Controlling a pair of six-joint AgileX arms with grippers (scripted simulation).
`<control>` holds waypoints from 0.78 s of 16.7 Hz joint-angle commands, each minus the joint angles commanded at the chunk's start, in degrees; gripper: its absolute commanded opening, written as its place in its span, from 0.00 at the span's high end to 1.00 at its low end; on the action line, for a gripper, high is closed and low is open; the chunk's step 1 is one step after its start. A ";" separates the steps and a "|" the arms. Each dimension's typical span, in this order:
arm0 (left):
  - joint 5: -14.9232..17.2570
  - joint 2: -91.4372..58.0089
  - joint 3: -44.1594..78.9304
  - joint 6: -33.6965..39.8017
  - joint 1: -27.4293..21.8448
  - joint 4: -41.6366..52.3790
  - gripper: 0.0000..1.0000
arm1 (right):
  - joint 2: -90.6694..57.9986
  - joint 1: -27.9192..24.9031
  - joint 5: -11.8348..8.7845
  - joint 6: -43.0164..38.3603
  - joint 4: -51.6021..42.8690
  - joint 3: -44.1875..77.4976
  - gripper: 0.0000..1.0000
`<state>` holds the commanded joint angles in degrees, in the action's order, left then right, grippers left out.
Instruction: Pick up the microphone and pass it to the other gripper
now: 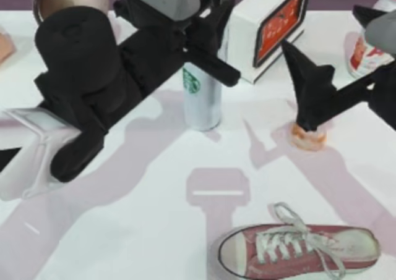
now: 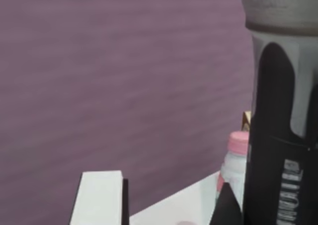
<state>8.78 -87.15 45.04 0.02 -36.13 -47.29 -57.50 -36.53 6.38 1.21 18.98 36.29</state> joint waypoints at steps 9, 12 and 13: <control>0.00 0.00 0.00 0.00 0.00 0.00 1.00 | -9.59 -6.71 1.12 0.19 3.98 7.13 0.00; 0.00 0.00 0.00 0.00 0.00 0.00 1.00 | -10.30 -6.45 0.95 0.18 4.13 7.76 0.00; 0.00 0.00 0.00 0.00 0.00 0.00 1.00 | -11.66 -6.37 0.85 0.18 4.48 8.98 0.00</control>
<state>8.78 -87.15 45.04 0.02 -36.13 -47.29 -69.16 -42.90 7.23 1.39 23.46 45.27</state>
